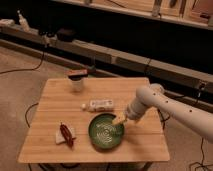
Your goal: Drag the ceramic bowl in a circle
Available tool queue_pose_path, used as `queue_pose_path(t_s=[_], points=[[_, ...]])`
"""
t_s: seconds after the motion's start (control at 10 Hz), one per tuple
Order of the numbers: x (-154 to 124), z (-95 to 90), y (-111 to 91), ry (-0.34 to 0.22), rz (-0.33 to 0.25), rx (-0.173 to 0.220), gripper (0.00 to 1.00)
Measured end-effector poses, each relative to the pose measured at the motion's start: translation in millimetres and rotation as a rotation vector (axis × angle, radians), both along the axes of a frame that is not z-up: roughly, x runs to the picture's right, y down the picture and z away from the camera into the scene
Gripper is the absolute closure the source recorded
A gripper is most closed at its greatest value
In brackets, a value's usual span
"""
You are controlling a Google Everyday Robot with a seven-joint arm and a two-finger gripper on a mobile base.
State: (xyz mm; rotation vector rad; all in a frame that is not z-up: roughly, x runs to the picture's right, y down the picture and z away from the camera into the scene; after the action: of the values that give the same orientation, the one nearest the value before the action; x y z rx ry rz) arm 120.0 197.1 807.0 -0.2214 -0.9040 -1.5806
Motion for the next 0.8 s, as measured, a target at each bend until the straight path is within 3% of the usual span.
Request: queue_pose_path(t_s=[0.1,0.4,0.8], points=[[-2,7.1,0,0.000,-0.009,-0.001,0.22],[-14,24.8,1,-0.015,-0.034,-0.003,0.47],[-41,37.0,-3,-0.035,-0.103,0.007,0.90]])
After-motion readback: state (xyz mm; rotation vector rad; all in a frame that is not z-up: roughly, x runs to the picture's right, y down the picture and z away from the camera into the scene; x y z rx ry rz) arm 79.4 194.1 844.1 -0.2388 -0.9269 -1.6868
